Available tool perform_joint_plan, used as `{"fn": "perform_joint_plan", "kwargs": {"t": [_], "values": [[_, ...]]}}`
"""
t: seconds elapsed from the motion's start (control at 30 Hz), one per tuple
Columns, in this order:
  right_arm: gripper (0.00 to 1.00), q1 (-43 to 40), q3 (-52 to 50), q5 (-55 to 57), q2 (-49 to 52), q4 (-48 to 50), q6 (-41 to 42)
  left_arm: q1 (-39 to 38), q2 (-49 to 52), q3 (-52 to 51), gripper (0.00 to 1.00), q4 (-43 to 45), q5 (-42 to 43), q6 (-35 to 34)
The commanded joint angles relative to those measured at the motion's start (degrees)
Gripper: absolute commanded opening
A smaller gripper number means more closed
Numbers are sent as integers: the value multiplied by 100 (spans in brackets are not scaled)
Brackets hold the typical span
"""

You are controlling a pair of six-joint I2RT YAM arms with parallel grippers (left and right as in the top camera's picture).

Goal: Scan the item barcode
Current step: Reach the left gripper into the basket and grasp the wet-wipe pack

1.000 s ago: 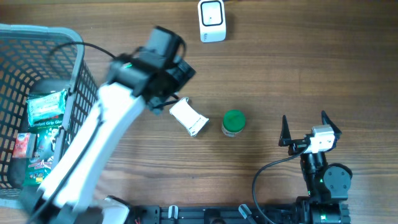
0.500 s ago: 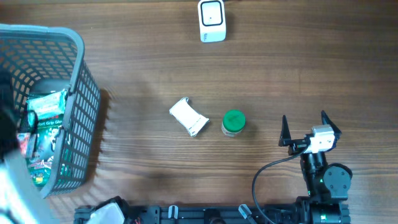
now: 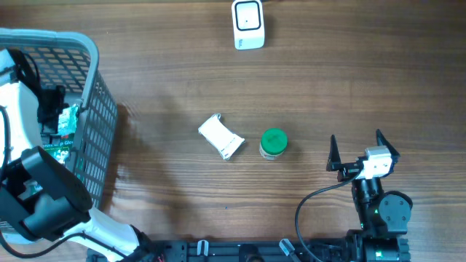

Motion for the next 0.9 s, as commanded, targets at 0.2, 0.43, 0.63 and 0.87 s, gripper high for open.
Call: {"fn": "perform_joint_plan", "kwargs": {"t": [0.2, 0.43, 0.63, 0.87], "values": [[100, 24, -7, 37, -31, 26, -31, 90, 28, -1075, 100, 1062, 44, 201], [100, 24, -7, 39, -31, 26, -31, 83, 15, -1292, 13, 605, -42, 203], [99, 24, -7, 39, -31, 26, -31, 83, -1056, -1285, 4, 365, 634, 177], [100, 24, -7, 37, -31, 26, -28, 83, -3622, -1285, 4, 363, 850, 92]]}}
